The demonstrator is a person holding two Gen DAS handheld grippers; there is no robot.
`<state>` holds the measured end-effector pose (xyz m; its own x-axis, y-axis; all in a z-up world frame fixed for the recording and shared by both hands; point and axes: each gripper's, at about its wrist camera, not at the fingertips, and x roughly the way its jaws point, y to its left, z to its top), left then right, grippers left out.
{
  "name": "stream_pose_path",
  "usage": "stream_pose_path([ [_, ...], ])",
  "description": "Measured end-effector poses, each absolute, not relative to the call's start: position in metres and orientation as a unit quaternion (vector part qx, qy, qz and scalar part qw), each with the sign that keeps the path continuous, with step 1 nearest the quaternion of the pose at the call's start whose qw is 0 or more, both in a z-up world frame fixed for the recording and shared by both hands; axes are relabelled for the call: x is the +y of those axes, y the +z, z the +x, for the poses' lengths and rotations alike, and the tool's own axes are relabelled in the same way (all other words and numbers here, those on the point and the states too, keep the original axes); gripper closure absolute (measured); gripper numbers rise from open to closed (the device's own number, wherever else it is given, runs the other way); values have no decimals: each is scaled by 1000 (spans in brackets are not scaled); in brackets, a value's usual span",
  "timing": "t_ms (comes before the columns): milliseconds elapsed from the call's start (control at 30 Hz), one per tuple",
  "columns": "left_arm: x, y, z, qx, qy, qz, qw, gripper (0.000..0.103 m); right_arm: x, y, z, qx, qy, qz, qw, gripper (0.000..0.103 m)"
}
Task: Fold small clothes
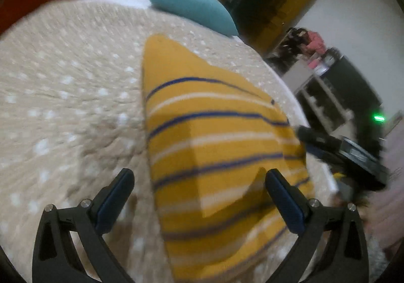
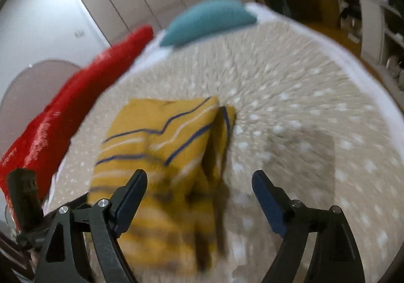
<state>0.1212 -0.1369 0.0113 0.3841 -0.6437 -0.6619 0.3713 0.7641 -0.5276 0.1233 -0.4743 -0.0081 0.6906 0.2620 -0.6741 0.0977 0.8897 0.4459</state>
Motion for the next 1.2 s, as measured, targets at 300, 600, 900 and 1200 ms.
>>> stream_pose_path([
  [300,-145,3,166,469,-380,-217,767,61,-472,-34,221,441,119,355,816,59],
  [600,-145,28,189,461,-267,-149,833,40,-482,2,219,394,60,297,868,48],
  [900,-162,35,185,426,-239,-97,867,30,-468,42,166,361,23,212,908,49],
  [1200,-180,-3,171,486,-256,-77,833,29,-452,-25,229,506,-168,9,846,92],
])
